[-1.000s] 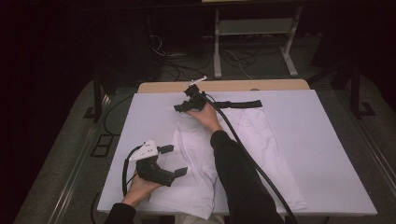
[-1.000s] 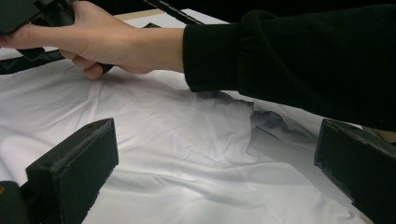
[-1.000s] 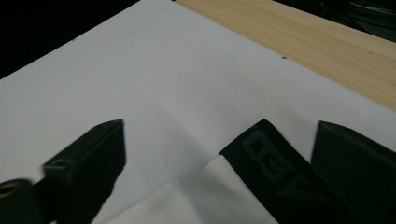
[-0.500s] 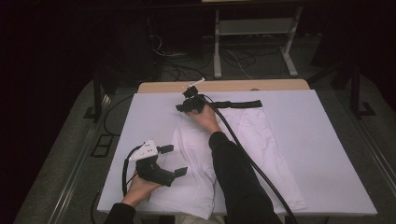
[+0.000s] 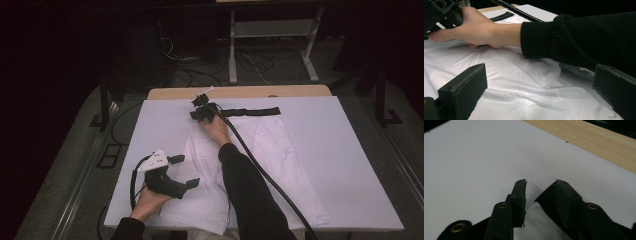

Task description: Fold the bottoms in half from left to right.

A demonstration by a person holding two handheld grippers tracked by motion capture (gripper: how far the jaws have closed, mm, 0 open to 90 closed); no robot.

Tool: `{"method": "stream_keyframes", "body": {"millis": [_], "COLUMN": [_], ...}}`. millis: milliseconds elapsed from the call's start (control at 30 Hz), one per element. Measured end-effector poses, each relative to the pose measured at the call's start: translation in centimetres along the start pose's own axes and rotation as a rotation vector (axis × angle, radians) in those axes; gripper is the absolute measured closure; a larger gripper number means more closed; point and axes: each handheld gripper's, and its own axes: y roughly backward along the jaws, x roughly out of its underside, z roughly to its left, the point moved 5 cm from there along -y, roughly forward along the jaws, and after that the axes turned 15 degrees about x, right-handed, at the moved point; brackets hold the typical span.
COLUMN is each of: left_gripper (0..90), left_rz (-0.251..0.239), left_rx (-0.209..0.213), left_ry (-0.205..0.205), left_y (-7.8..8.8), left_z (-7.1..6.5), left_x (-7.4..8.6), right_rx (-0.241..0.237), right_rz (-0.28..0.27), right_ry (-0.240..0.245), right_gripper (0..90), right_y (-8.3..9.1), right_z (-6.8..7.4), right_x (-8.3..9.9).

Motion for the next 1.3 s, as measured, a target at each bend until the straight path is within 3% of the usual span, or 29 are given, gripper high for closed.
{"method": "stream_keyframes", "body": {"millis": [67, 167, 300, 333, 533, 667, 733, 900, 1300], "left_gripper": [0.0, 0.0, 0.0, 0.0, 0.0, 0.0, 0.0, 0.0, 0.0], "left_rz": [0.001, 0.000, 0.004, 0.011, 0.010, 0.025, 0.032, 0.104, 0.187], "left_rx": [-0.004, -0.008, -0.015, -0.019, -0.034, -0.048, -0.052, -0.058, -0.050], "left_ry": [0.004, 0.008, 0.008, 0.009, 0.044, 0.106, 0.115, 0.140, 0.218], "left_y": [0.1, 0.2, 0.2, 0.3, 0.9, 1.6, 1.7, 2.0, 3.2], "left_z": [0.1, 0.1, 0.2, 0.3, 0.5, 0.6, 0.5, 0.4, 0.4], "left_x": [0.0, 0.1, 0.1, 0.2, 0.5, 0.7, 0.6, 0.7, 1.9], "right_rx": [0.032, 0.028, 0.016, 0.004, -0.035, -0.043, -0.052, -0.060, -0.091], "right_rz": [0.005, 0.008, 0.014, 0.017, 0.019, -0.004, -0.013, -0.045, -0.101], "right_ry": [0.007, -0.005, -0.012, -0.033, -0.055, -0.050, -0.052, -0.060, -0.052], "right_gripper": [70.0, 72.5, 84.2, 85.3, 86.0, 86.1, 86.1, 86.1, 86.0], "right_y": [0.0, 0.1, 0.2, 0.3, 0.7, 1.5, 1.8, 2.6, 3.5], "right_z": [-0.1, -0.2, -0.3, -0.5, -0.9, -1.2, -1.3, -1.5, -1.8], "right_x": [0.0, 0.0, 0.0, 0.0, 0.1, 0.0, 0.0, 0.1, 0.6]}}
